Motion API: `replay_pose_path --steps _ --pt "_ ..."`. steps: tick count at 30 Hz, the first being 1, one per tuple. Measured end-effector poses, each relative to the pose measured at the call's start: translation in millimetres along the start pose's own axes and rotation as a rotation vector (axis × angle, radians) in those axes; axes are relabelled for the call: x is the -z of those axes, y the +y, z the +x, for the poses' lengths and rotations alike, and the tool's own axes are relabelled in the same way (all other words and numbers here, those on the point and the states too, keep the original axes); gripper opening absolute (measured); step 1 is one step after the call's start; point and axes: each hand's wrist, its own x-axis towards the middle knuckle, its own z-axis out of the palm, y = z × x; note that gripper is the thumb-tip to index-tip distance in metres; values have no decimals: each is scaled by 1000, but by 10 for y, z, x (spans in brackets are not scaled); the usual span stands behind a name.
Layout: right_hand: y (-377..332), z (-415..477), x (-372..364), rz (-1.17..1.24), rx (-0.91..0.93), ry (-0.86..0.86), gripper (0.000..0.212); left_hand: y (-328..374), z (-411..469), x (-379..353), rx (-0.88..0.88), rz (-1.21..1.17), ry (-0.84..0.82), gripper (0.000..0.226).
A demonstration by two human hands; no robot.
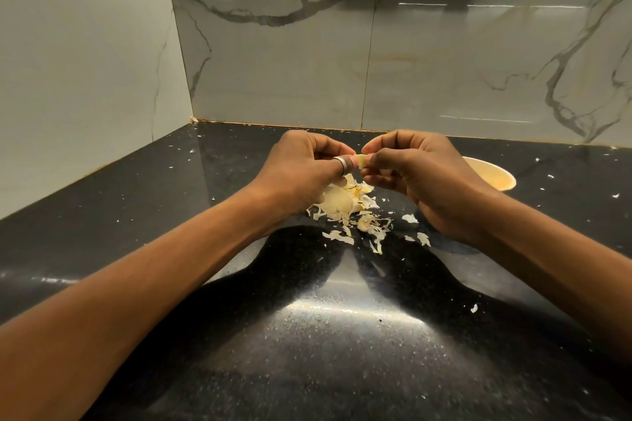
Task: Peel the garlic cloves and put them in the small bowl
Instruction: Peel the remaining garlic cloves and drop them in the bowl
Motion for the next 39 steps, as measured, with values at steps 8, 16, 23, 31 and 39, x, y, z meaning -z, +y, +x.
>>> replay_pose_path --steps 8,16,23,31,39 --pt "26 -19 -5 -131 36 -25 7 -27 0 -15 -75 69 28 7" --pt "3 -45 -1 -202 72 -15 7 -39 -7 -29 -47 95 8 6" --pt "-5 -65 -14 -227 90 -49 10 -41 -5 -23 -77 136 20 6" --pt "16 -56 -36 -223 85 -56 9 -27 -16 -7 -52 120 27 8" --pt "44 -32 -44 -261 68 -60 19 -34 -18 -32 -114 205 48 8"
